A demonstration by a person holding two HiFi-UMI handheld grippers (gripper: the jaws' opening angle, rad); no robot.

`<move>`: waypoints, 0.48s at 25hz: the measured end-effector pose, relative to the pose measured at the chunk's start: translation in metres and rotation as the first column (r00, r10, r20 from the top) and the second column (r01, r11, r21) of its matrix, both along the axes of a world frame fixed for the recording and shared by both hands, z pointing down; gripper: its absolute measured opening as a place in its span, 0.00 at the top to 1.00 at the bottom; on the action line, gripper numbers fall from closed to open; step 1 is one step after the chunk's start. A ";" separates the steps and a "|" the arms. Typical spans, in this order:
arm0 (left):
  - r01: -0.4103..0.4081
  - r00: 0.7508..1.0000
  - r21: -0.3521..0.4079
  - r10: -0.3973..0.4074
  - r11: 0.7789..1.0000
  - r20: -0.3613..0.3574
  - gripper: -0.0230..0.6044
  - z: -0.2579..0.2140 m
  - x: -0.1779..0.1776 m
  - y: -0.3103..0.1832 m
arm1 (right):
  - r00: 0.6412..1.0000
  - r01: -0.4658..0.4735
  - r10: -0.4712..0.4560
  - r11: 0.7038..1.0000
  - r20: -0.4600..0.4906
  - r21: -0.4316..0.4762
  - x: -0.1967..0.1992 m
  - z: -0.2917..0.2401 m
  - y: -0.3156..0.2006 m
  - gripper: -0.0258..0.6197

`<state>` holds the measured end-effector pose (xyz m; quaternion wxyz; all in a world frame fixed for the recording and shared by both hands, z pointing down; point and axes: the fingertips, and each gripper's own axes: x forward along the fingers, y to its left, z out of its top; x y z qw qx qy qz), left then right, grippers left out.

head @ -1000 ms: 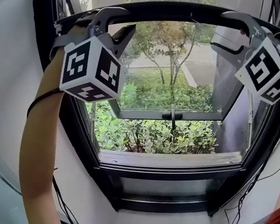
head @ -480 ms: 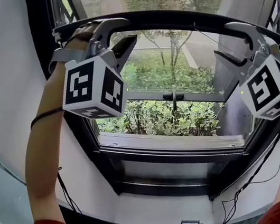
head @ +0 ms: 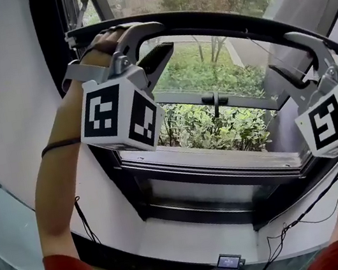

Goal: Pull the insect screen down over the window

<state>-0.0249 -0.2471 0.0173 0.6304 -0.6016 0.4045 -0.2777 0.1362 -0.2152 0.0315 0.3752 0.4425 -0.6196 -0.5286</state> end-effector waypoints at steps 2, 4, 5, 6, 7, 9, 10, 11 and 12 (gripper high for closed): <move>-0.005 1.000 -0.008 0.005 1.000 -0.001 0.80 0.005 0.000 0.000 | 1.000 0.001 -0.001 1.000 0.002 -0.005 0.000 0.005 0.000 0.59; -0.016 1.000 -0.011 0.016 1.000 -0.010 0.79 0.019 0.000 0.001 | 1.000 -0.004 0.004 1.000 -0.001 0.004 0.000 0.018 0.001 0.59; -0.023 1.000 -0.011 0.023 1.000 -0.018 0.79 0.029 0.001 0.002 | 1.000 -0.006 0.006 1.000 0.000 0.011 0.001 0.028 0.002 0.59; -0.031 0.999 -0.012 0.031 0.999 -0.029 0.79 0.039 0.001 0.003 | 1.000 -0.007 0.007 1.000 0.004 0.018 0.001 0.037 0.003 0.58; -0.038 0.998 -0.015 0.038 0.999 -0.043 0.79 0.046 0.001 0.004 | 1.000 -0.006 0.005 1.000 0.013 0.022 0.001 0.045 0.003 0.59; -0.052 0.996 -0.033 0.049 0.998 -0.076 0.79 0.052 0.001 0.005 | 0.999 0.004 -0.005 1.000 0.036 0.026 0.000 0.051 0.002 0.59; -0.060 0.994 -0.040 0.056 0.997 -0.094 0.79 0.052 0.001 0.006 | 0.999 0.008 -0.009 1.000 0.045 0.028 0.000 0.050 0.002 0.59; -0.066 0.992 -0.048 0.061 0.997 -0.110 0.79 0.051 0.000 0.006 | 0.998 0.009 -0.010 1.000 0.054 0.023 -0.001 0.050 0.003 0.59; -0.071 0.990 -0.058 0.064 0.996 -0.123 0.79 0.051 0.000 0.006 | 0.998 0.008 -0.008 1.000 0.064 0.012 -0.001 0.049 0.003 0.61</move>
